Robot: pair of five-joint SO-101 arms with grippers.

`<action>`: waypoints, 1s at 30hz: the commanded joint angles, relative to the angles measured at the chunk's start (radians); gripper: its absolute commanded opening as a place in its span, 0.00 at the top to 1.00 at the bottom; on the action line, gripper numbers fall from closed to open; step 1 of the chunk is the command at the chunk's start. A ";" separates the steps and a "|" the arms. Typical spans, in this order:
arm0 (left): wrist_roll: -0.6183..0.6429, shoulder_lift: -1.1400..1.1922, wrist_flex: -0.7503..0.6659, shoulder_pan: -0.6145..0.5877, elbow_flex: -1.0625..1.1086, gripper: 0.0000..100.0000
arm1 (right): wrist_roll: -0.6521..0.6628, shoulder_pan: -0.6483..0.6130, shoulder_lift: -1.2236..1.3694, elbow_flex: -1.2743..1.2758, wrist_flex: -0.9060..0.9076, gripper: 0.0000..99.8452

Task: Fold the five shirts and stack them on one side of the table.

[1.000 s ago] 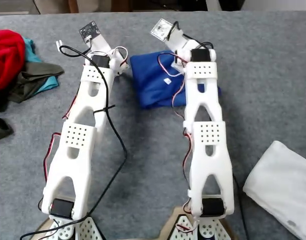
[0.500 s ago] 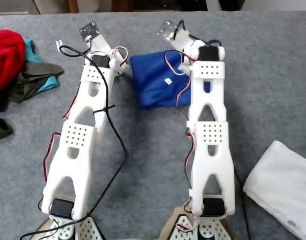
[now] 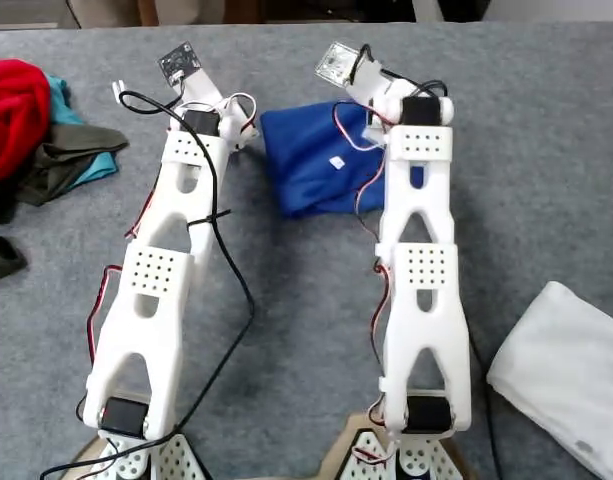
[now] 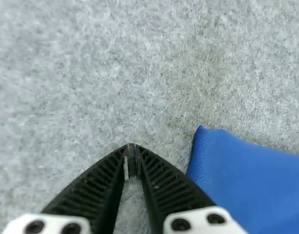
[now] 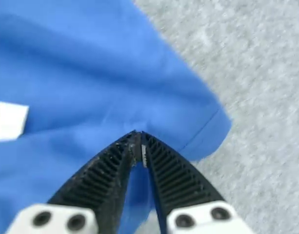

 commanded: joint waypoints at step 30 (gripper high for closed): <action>0.005 -0.015 0.003 0.009 -0.051 0.98 | 0.002 0.047 -0.074 -0.068 0.321 1.00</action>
